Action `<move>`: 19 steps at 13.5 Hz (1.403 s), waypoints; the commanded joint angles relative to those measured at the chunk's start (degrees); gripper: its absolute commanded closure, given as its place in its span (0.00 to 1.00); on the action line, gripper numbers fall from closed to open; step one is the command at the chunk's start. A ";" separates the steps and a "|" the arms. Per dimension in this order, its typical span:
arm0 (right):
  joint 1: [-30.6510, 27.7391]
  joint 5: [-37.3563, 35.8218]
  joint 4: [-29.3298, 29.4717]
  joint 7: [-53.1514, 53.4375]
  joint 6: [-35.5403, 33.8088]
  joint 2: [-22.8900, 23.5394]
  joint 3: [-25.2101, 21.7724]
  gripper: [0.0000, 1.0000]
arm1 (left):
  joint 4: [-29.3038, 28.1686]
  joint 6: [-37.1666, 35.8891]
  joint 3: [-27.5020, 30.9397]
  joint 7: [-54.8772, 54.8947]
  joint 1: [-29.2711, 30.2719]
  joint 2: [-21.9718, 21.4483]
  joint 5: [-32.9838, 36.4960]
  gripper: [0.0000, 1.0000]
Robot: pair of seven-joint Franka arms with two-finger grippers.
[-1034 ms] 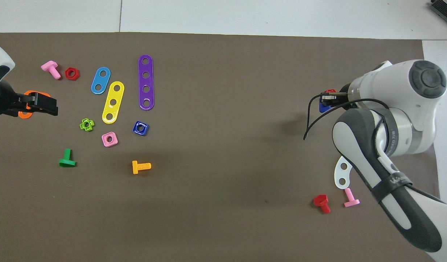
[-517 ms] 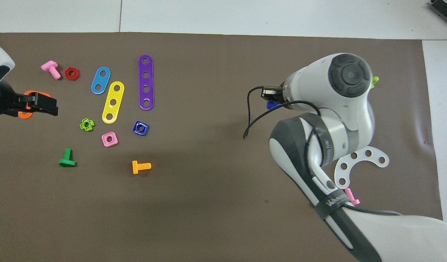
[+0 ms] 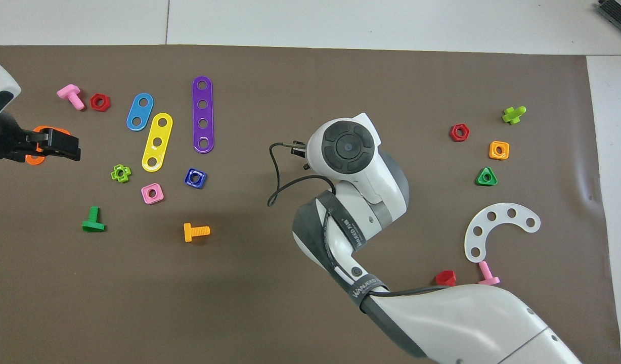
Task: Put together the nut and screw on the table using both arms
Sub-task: 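Carry the blue bolt with the right gripper to the table centre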
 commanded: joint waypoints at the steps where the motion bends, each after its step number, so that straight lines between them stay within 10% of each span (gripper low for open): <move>1: 0.13 -1.21 0.03 2.36 1.66 1.17 0.07 1.00 | -2.23 1.26 -0.07 -0.30 0.44 -1.88 -0.78 0.00; 9: 2.59 -1.12 -2.96 7.02 5.09 2.05 0.07 1.00 | -2.23 1.26 -0.07 -0.39 0.44 -1.88 -0.78 0.00; 10: 2.50 -1.21 -3.92 6.85 5.35 2.05 0.07 0.86 | -2.23 1.26 -0.07 -0.22 0.35 -1.88 -0.78 0.00; 11: 2.50 -1.21 -4.97 6.93 6.75 1.88 0.07 0.24 | -2.23 1.26 -0.07 -0.30 0.35 -1.88 -0.78 0.00; 12: 2.59 -1.21 -5.33 7.11 7.20 1.79 -0.01 0.00 | -2.23 1.26 -0.07 -0.30 0.35 -1.88 -0.78 0.00; 19: -6.01 -1.21 -4.55 3.96 1.07 -10.23 -0.63 0.00 | -3.20 2.05 -0.25 -0.48 -0.61 -2.67 -0.78 0.00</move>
